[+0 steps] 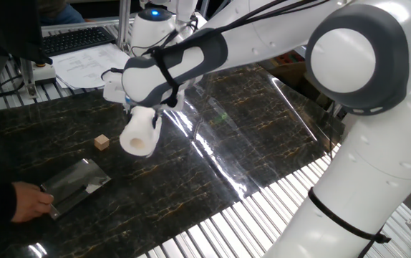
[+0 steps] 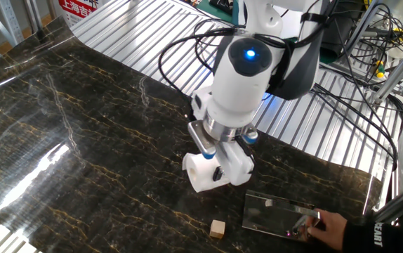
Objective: Take the roll of paper down from the shelf
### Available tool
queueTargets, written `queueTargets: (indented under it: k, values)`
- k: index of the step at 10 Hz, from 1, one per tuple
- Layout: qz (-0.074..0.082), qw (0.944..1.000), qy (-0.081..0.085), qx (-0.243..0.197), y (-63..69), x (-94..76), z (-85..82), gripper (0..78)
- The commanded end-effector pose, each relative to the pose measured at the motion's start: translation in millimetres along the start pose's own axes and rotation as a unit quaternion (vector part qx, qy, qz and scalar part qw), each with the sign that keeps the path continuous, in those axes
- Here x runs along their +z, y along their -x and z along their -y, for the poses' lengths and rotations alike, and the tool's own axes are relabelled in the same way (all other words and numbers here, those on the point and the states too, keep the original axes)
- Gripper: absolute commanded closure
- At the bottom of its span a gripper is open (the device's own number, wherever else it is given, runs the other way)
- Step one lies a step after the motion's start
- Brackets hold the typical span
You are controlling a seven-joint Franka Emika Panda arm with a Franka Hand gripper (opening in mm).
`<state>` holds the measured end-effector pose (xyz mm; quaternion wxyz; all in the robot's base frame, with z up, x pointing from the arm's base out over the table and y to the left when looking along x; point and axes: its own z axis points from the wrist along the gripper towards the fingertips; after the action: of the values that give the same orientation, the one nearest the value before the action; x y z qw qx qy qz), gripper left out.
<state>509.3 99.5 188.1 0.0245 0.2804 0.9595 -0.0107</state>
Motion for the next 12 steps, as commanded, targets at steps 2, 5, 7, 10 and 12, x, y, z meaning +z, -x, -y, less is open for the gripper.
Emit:
queueTargets:
  k: [2,5,7,10,12]
  values:
    - [-0.021,0.9641,-0.026,-0.263,54.9,-27.3,15.6,76.3]
    - [-0.025,0.9496,-0.032,-0.311,63.2,-28.6,18.4,76.3]
    - [-0.023,0.9433,-0.043,-0.328,63.8,-28.7,18.5,76.3]
    - [-0.040,0.9293,-0.041,-0.365,64.6,-24.8,16.5,76.3]
    - [-0.040,0.9268,-0.037,-0.371,65.2,-21.9,15.2,76.3]
